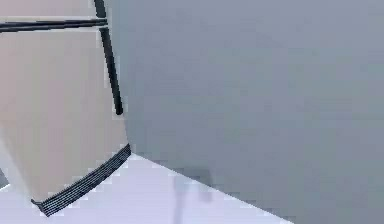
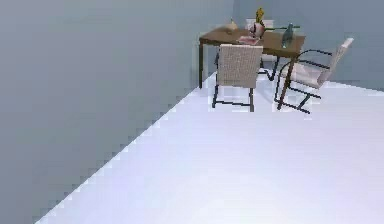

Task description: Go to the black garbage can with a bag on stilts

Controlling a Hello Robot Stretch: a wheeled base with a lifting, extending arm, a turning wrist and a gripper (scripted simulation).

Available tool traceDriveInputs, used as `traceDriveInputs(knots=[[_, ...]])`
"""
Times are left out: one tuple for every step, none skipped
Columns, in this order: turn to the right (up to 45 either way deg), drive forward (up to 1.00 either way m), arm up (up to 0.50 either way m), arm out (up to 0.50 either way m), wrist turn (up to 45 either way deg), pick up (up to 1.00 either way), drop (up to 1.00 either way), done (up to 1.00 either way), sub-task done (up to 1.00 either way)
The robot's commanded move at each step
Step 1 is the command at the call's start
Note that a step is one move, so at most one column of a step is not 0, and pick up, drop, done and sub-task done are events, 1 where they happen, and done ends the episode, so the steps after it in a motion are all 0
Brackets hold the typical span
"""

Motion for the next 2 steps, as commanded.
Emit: traceDriveInputs(knots=[[-45.0, 0.00, 0.00, 0.00, 0.0, 0.00, 0.00, 0.00, 0.00], [-45.0, 0.00, 0.00, 0.00, 0.0, 0.00, 0.00, 0.00, 0.00]])
